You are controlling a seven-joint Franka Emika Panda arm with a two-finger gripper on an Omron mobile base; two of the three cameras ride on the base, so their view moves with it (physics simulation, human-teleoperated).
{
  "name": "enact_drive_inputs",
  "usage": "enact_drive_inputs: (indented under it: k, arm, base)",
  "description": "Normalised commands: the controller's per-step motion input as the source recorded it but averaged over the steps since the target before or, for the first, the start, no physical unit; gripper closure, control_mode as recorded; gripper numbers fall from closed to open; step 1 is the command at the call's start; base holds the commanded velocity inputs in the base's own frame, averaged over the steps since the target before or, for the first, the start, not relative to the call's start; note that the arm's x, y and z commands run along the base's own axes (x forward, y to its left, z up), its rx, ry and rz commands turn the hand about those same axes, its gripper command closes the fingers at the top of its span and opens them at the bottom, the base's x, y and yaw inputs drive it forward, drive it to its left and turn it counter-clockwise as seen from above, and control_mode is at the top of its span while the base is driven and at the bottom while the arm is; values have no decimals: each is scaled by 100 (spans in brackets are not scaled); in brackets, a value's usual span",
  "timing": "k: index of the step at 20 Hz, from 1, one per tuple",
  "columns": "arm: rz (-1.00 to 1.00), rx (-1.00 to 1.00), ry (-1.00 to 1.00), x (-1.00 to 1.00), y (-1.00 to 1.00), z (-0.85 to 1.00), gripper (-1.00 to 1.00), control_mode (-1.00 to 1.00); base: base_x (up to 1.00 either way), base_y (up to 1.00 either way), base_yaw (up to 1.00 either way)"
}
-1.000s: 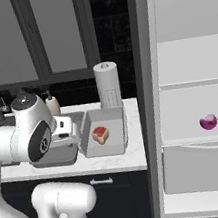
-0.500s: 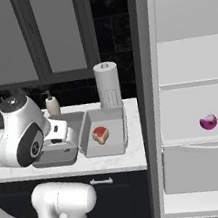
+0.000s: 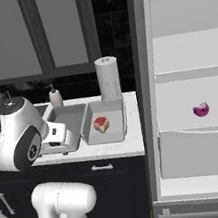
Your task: Place one onion and one steak in each tupperware on the nearby counter, to pack two identical lunches.
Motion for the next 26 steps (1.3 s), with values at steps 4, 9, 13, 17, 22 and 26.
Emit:
enact_drive_inputs:
  k: [4, 9, 13, 17, 22, 26]
  arm:
    - [0, 0, 0, 0, 0, 0, -100, 100]
    - [0, 0, 0, 0, 0, 0, -100, 100]
    - [0, 0, 0, 0, 0, 0, -100, 100]
    - [0, 0, 0, 0, 0, 0, -100, 100]
    - [0, 0, 0, 0, 0, 0, -100, 100]
    - [0, 0, 0, 0, 0, 0, -100, 100]
  base:
    - [-90, -45, -5]
    - [11, -89, -11]
    - [58, -100, 1]
    - [43, -92, 0]
    - [7, -71, 0]
    - [4, -22, 2]
